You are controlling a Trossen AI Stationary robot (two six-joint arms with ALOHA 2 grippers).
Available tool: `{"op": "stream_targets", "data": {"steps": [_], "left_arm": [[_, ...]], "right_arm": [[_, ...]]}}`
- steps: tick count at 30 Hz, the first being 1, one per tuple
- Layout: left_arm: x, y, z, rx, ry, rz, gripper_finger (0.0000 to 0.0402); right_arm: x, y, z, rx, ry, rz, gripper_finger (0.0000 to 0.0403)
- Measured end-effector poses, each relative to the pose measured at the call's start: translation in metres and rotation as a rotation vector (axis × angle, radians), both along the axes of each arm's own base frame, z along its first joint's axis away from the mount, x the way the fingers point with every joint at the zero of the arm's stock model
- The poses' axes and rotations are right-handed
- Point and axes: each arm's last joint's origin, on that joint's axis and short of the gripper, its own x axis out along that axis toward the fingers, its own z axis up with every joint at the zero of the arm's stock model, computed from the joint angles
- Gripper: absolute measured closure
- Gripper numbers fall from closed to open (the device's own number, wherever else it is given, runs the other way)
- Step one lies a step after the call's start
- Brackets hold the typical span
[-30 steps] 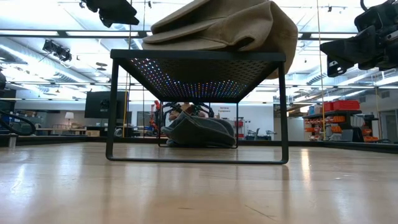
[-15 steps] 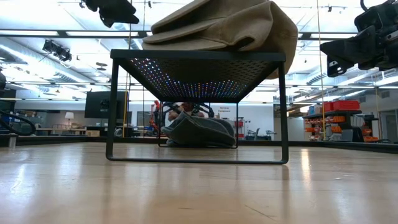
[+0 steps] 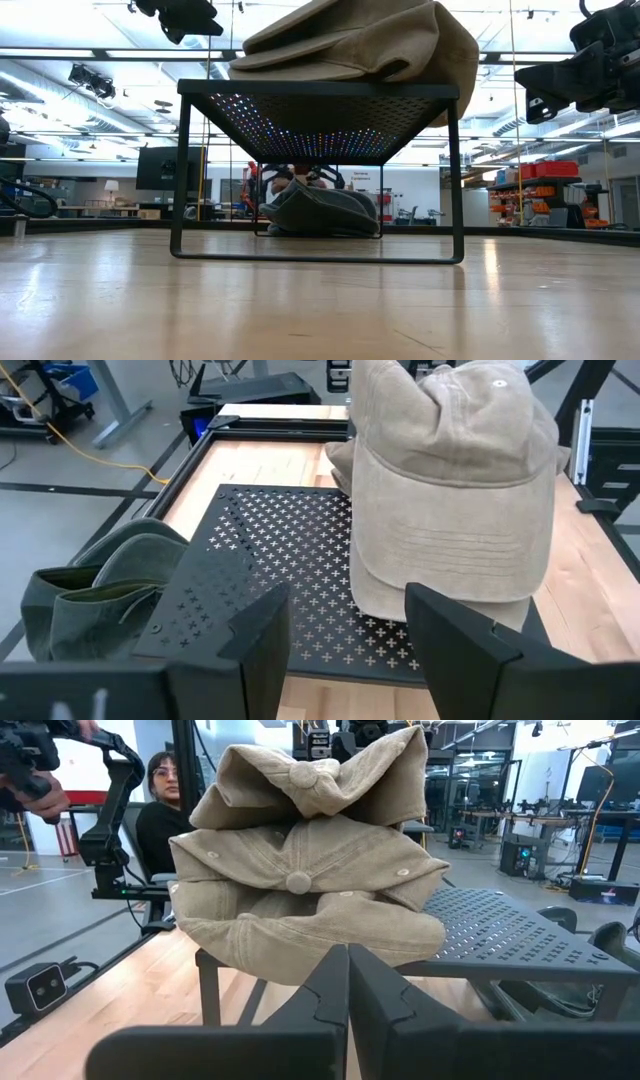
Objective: Pick & Place hat
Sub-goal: Put the bottom gray cap on the shelf
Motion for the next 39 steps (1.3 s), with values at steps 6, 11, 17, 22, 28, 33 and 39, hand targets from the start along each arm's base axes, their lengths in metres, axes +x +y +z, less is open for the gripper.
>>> {"op": "stream_targets", "data": {"steps": [6, 11, 17, 22, 28, 33, 39], "left_arm": [[-0.004, 0.000, 0.003, -0.019, -0.025, 0.008, 0.0200], [-0.009, -0.001, 0.006, -0.016, -0.042, 0.006, 0.0200], [-0.012, -0.001, 0.007, -0.015, -0.049, 0.006, 0.0200], [-0.012, -0.001, 0.007, -0.015, -0.043, 0.006, 0.0200], [-0.012, -0.001, 0.007, -0.015, -0.044, 0.006, 0.0200], [-0.012, -0.001, 0.007, -0.015, -0.044, 0.006, 0.0200], [-0.012, -0.001, 0.007, -0.019, -0.045, 0.007, 0.0200]], "right_arm": [[0.000, 0.000, 0.000, 0.000, 0.000, 0.000, 0.0396], [0.000, 0.000, 0.000, 0.000, -0.001, 0.000, 0.0396], [0.000, 0.000, 0.000, 0.000, 0.000, 0.000, 0.0396], [0.000, 0.000, 0.000, 0.000, -0.001, 0.000, 0.0396], [0.000, 0.000, 0.000, 0.000, 0.000, 0.000, 0.0396], [0.000, 0.000, 0.000, 0.000, -0.001, 0.000, 0.0396], [0.000, 0.000, 0.000, 0.000, 0.000, 0.000, 0.0396]]}}
